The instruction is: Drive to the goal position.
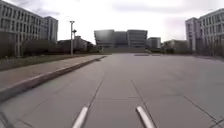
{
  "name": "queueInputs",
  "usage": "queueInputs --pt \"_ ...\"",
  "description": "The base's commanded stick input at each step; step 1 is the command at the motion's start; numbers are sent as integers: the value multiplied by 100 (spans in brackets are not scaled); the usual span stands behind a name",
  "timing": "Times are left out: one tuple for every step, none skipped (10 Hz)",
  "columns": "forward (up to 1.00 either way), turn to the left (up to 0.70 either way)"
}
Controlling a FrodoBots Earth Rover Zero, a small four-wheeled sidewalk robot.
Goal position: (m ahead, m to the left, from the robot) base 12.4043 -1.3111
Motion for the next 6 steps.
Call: queueInputs --pt "100 -27" --pt "100 -27" --pt "100 -27" --pt "100 -5" --pt "100 0" --pt "100 0"
